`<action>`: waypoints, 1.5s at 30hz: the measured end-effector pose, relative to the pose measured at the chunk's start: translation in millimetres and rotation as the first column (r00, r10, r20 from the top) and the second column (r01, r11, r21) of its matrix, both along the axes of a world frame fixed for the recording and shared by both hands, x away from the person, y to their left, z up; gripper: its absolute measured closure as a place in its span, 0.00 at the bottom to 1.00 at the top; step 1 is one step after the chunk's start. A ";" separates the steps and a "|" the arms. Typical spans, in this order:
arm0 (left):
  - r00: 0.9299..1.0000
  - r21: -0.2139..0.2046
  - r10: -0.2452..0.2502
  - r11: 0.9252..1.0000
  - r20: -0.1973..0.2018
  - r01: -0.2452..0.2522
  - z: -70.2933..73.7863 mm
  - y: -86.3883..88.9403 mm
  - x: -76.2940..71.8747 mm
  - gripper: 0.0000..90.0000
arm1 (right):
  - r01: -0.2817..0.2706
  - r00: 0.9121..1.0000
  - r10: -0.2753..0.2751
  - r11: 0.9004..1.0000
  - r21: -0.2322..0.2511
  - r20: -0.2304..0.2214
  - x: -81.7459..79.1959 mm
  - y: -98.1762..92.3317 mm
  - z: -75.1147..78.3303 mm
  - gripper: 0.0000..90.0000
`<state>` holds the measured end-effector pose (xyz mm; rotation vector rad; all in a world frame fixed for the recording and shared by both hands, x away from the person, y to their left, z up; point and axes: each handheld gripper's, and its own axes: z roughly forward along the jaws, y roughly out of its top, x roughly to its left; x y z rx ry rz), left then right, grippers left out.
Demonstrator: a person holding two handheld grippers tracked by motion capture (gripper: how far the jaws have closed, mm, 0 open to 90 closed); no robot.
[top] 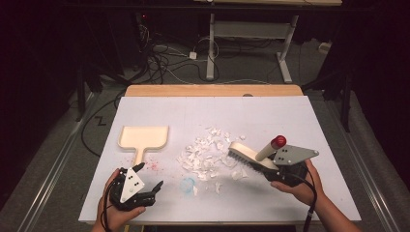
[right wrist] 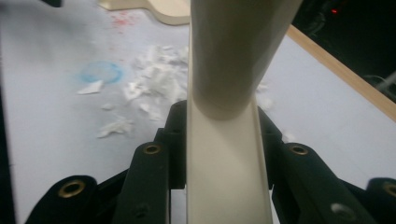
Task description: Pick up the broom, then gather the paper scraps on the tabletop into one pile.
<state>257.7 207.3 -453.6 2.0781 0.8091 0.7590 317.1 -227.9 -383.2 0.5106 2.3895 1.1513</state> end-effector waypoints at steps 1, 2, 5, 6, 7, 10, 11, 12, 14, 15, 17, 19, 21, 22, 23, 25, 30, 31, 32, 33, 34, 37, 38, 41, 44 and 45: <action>1.000 0.000 -0.002 1.000 -0.001 0.002 -0.5 -1.4 0.3 0.20 | 0.016 1.000 -0.016 1.000 -0.004 0.000 2.7 -1.7 -0.6 0.76; 1.000 0.009 -0.004 1.000 0.001 0.004 -1.5 -3.6 0.4 0.20 | 0.030 1.000 -0.030 1.000 -0.004 0.007 5.0 -3.7 -1.3 0.76; 1.000 0.015 -0.019 1.000 -0.011 0.019 -3.6 -6.6 0.4 0.20 | 0.077 0.997 -0.077 0.997 -0.001 0.018 10.8 -11.6 -3.3 0.76; 1.000 0.028 -0.017 0.999 -0.011 0.018 -4.7 -7.0 0.8 0.20 | 0.091 0.996 -0.091 0.996 0.006 0.021 12.6 -14.4 -3.8 0.76; 1.000 0.021 -0.019 1.000 -0.019 0.020 -5.1 -6.3 1.5 0.20 | 0.103 0.994 -0.103 0.995 0.004 0.020 14.1 -16.1 -3.9 0.76; 1.000 0.008 -0.015 1.000 -0.025 0.015 -6.2 -3.8 3.2 0.20 | 0.144 0.989 -0.144 0.990 0.014 0.027 20.3 -22.2 -4.2 0.76; 1.000 0.006 -0.012 1.000 -0.027 0.012 -6.8 -3.3 3.3 0.20 | 0.155 0.988 -0.155 0.988 0.010 0.027 22.5 -23.7 -4.4 0.76; 1.000 0.008 -0.010 1.000 -0.027 0.010 -7.1 -2.6 3.4 0.19 | 0.170 0.985 -0.170 0.985 0.007 0.037 24.4 -25.2 -4.6 0.76; 1.000 0.004 -0.014 1.000 -0.028 0.014 -6.6 -1.1 3.5 0.18 | 0.197 0.980 -0.197 0.980 -0.002 0.041 29.2 -28.0 -4.7 0.76; 1.000 0.000 -0.012 1.000 -0.027 0.012 -6.4 -1.0 3.7 0.18 | 0.207 0.977 -0.207 0.978 0.007 0.044 32.7 -29.7 -4.7 0.76; 1.000 -0.002 -0.009 1.000 -0.028 0.009 -6.6 -1.5 4.4 0.18 | 0.233 0.971 -0.233 0.972 0.010 0.045 41.3 -32.1 -4.0 0.76; 1.000 0.011 -0.006 1.000 -0.031 0.006 -7.7 -3.0 4.8 0.18 | 0.263 0.963 -0.263 0.965 0.014 0.054 51.8 -32.2 -5.4 0.76; 0.999 0.015 -0.010 1.000 -0.036 0.010 -8.6 -4.3 4.6 0.18 | 0.282 0.958 -0.281 0.959 -0.008 0.057 64.4 -29.9 -8.4 0.76; 0.999 0.021 -0.008 1.000 -0.038 0.009 -8.8 -5.1 4.4 0.18 | 0.295 0.953 -0.293 0.955 -0.021 0.070 70.6 -28.1 -10.2 0.76; 0.999 0.027 -0.011 1.000 -0.038 0.012 -8.5 -5.5 4.2 0.18 | 0.308 0.950 -0.305 0.951 -0.031 0.071 77.2 -25.9 -11.7 0.76; 0.999 0.018 -0.013 1.000 -0.038 0.013 -8.7 -6.6 4.3 0.18 | 0.319 0.947 -0.316 0.946 -0.053 0.054 92.4 -20.9 -14.8 0.76; 0.999 0.028 -0.017 0.999 -0.035 0.018 -9.0 -7.5 4.2 0.18 | 0.380 0.925 -0.372 0.911 -0.159 0.076 132.1 -2.6 -30.9 0.76; 0.999 0.028 -0.016 0.999 -0.034 0.017 -9.2 -7.9 3.9 0.18 | 0.387 0.922 -0.379 0.906 -0.169 0.080 136.3 -0.1 -34.0 0.76; 0.999 0.029 -0.019 0.999 -0.036 0.020 -9.1 -7.6 3.6 0.18 | 0.395 0.919 -0.387 0.902 -0.174 0.080 141.4 3.0 -38.1 0.76; 0.999 0.027 -0.020 0.999 -0.038 0.021 -9.5 -7.5 3.3 0.18 | 0.400 0.917 -0.393 0.898 -0.183 0.075 146.0 6.5 -42.1 0.76; 0.999 0.029 -0.018 0.999 -0.039 0.019 -10.1 -7.2 2.7 0.18 | 0.398 0.917 -0.392 0.897 -0.194 0.070 149.6 10.0 -46.3 0.76; 0.999 0.033 -0.012 0.999 -0.044 0.014 -11.4 -5.8 1.5 0.18 | 0.386 0.922 -0.381 0.900 -0.200 0.063 152.6 24.2 -50.9 0.76; 0.999 0.035 -0.008 0.999 -0.042 0.010 -11.1 -5.5 1.3 0.18 | 0.371 0.928 -0.364 0.903 -0.217 0.076 151.6 30.6 -52.3 0.76; 0.999 0.032 0.002 1.000 -0.034 -0.001 -9.7 -4.8 1.5 0.18 | 0.282 0.960 -0.270 0.923 -0.261 0.080 144.0 47.7 -55.9 0.76; 0.999 0.032 0.004 0.999 -0.037 -0.002 -10.6 -4.7 1.5 0.18 | 0.223 0.975 -0.212 0.944 -0.244 0.072 129.4 59.2 -56.4 0.76; 0.999 0.036 0.002 0.999 -0.039 -0.001 -11.1 -5.0 1.5 0.18 | 0.202 0.979 -0.191 0.949 -0.241 0.069 123.9 62.3 -56.6 0.76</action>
